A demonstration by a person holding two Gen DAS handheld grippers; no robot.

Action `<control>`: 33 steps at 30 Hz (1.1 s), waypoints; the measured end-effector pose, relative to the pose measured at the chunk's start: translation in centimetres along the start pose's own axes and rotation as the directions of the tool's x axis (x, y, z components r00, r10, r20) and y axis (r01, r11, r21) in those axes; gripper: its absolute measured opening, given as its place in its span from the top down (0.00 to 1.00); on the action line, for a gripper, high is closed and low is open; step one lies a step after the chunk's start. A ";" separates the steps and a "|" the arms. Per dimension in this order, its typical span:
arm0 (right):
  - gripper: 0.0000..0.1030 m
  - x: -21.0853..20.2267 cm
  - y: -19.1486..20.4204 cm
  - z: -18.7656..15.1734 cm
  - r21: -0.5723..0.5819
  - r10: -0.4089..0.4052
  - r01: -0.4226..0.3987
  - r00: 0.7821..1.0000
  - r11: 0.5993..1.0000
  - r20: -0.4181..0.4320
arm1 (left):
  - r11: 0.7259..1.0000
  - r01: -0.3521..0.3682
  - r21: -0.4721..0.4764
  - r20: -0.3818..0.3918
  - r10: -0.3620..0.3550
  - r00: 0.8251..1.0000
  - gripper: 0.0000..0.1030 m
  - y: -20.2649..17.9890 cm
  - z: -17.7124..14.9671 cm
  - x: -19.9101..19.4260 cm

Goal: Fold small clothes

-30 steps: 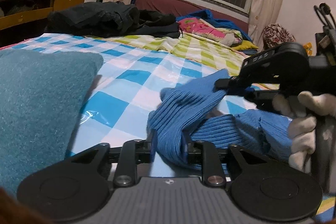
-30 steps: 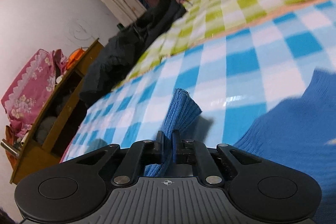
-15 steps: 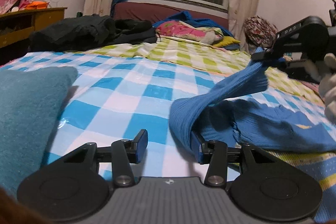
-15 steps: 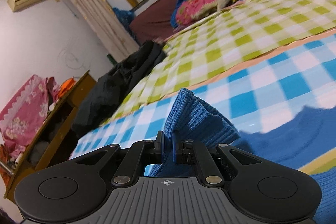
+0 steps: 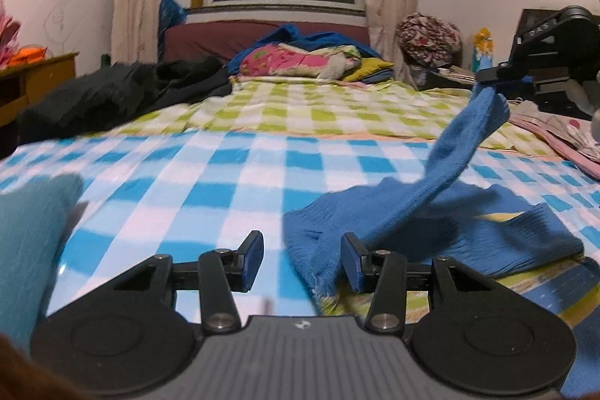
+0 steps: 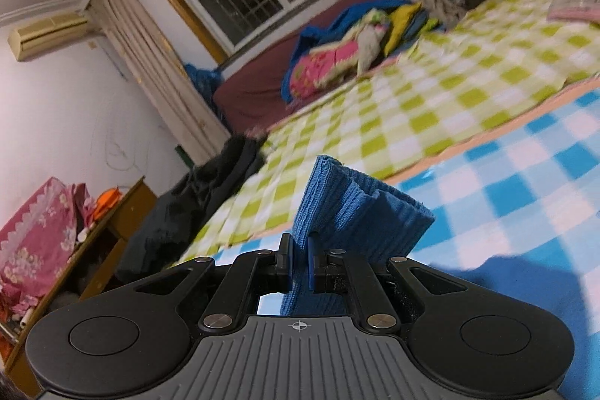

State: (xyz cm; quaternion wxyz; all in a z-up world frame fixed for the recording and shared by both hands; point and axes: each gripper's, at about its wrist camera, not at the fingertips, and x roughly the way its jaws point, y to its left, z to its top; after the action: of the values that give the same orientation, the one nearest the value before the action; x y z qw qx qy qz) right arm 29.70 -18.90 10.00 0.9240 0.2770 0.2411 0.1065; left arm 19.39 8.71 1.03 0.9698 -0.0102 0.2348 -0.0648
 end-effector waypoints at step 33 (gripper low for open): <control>0.91 -4.2 -11.6 -4.7 0.227 -0.088 0.099 0.994 0.969 -0.058 | 0.994 -0.069 0.089 -0.071 0.076 0.995 0.42 -3.3 -1.4 2.2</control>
State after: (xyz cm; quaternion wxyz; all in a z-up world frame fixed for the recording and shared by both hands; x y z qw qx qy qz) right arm 24.45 -27.69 1.69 0.8838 0.3677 0.2864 0.0410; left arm 20.32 5.19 -1.01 0.9617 0.0426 0.2679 -0.0399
